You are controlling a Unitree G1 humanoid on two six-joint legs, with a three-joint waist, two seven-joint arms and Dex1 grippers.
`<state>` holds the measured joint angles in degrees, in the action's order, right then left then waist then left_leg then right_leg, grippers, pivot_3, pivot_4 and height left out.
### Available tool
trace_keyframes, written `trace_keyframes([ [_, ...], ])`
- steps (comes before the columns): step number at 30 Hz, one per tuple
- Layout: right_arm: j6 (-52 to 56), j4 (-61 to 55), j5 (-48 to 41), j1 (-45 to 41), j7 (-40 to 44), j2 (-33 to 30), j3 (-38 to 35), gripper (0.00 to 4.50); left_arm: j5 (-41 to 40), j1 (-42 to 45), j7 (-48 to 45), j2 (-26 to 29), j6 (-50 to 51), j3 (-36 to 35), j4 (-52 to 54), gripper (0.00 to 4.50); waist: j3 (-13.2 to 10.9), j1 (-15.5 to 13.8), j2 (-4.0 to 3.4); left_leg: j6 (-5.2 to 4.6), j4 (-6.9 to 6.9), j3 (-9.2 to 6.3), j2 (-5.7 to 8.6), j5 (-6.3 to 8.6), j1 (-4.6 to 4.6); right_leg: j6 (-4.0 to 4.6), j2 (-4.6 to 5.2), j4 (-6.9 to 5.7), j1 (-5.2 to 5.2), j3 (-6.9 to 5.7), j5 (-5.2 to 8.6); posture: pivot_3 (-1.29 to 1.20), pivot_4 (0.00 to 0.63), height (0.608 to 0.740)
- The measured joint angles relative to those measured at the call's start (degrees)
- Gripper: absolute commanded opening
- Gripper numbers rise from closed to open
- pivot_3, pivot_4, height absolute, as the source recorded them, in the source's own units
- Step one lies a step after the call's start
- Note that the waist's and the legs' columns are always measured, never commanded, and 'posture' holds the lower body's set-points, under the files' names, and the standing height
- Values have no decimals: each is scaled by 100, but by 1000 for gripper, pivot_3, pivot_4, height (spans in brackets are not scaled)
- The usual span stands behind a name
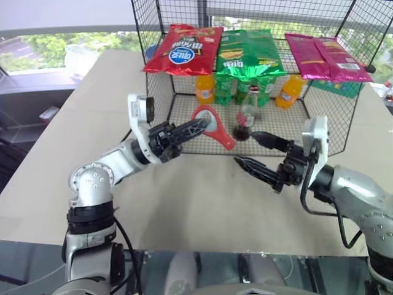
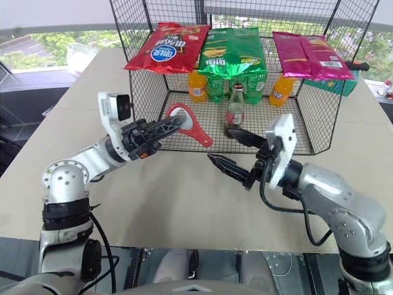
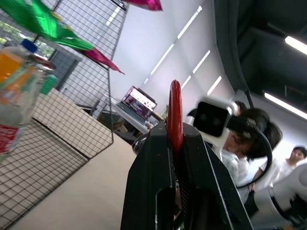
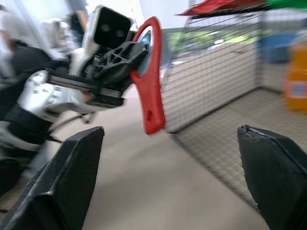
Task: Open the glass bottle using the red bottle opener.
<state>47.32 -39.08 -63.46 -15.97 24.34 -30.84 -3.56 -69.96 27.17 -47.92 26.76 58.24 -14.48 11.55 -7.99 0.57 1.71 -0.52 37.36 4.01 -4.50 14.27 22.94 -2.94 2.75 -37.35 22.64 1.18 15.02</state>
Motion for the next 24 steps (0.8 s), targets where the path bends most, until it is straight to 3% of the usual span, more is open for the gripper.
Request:
trace_keyframes([
  [11,735,450,-932,-853,255,-190,378,3172,35,-285,-53,10,-199,339,689,0,-1,2,0,0,-1,1,0,0,4,0,0,1,5,0,0,0,150,740],
  [14,846,544,-1013,-962,377,-228,478,2298,133,-286,-158,25,-344,426,801,0,-1,3,0,0,-3,1,0,0,5,0,0,2,8,1,0,0,150,740],
  [17,933,663,-1034,-1042,444,-250,541,733,217,-287,-286,52,-474,579,923,0,-2,3,0,0,-3,2,0,0,9,0,0,5,9,1,0,0,150,740],
  [19,993,671,-1058,-1083,508,-267,546,50,270,-287,-398,79,-558,628,1048,0,-2,3,0,0,-3,2,0,0,10,0,0,6,10,1,0,0,150,740],
  [21,1010,673,-1066,-1113,562,-272,545,50,321,-298,-535,112,-661,656,1060,0,-2,2,0,0,-4,1,0,0,9,0,-1,6,10,0,0,0,150,740],
  [24,1020,673,-1073,-1113,621,-274,545,0,328,-345,-644,113,-749,693,1062,976,-2,2,0,0,-4,1,0,0,10,0,-1,8,11,0,0,0,150,740],
])
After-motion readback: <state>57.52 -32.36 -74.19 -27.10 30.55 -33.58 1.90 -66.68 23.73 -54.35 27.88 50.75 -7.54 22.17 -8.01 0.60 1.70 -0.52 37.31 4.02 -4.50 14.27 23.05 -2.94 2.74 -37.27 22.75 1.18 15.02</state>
